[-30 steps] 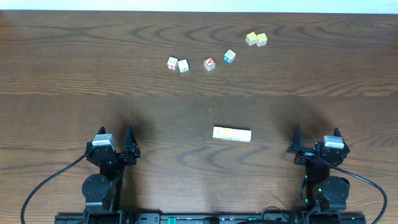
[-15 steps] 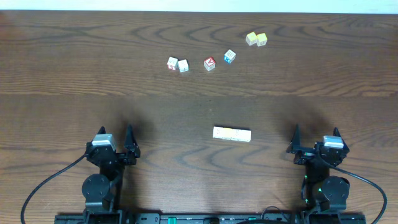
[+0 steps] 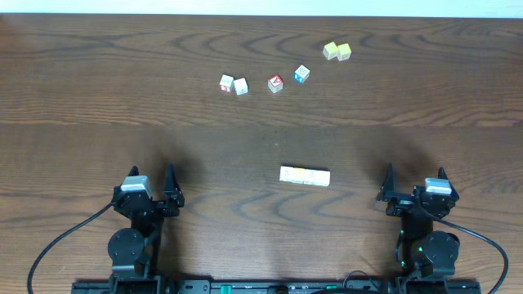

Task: Lift 4 blocks

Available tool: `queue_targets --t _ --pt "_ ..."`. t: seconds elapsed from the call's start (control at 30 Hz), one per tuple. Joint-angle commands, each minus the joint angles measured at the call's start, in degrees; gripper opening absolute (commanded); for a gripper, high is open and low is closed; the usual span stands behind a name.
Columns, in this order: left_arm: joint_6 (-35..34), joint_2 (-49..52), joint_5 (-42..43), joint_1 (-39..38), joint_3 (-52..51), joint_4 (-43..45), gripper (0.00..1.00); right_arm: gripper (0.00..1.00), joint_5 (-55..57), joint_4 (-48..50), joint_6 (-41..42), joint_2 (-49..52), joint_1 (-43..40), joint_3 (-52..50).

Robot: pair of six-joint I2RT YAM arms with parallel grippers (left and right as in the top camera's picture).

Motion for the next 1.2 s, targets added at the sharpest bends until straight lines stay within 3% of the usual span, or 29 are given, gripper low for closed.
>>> queue_targets --t 0.0,0.73,1.0,1.17 --pt "0.8 -0.4 -0.5 0.3 -0.4 -2.8 0.76 0.99 -0.3 -0.3 -0.9 -0.3 -0.7 -0.1" --pt "-1.4 -0.5 0.6 0.0 -0.4 -2.7 0.76 0.99 -0.3 -0.3 -0.9 -0.3 -0.7 -0.1" --pt "8.3 -0.5 0.6 0.0 -0.4 -2.8 0.76 0.99 -0.3 -0.3 -0.9 -0.3 -0.7 -0.1" --pt "9.1 -0.5 0.2 0.0 -0.4 -2.9 0.76 0.99 -0.3 -0.3 -0.9 -0.3 -0.7 -0.1"
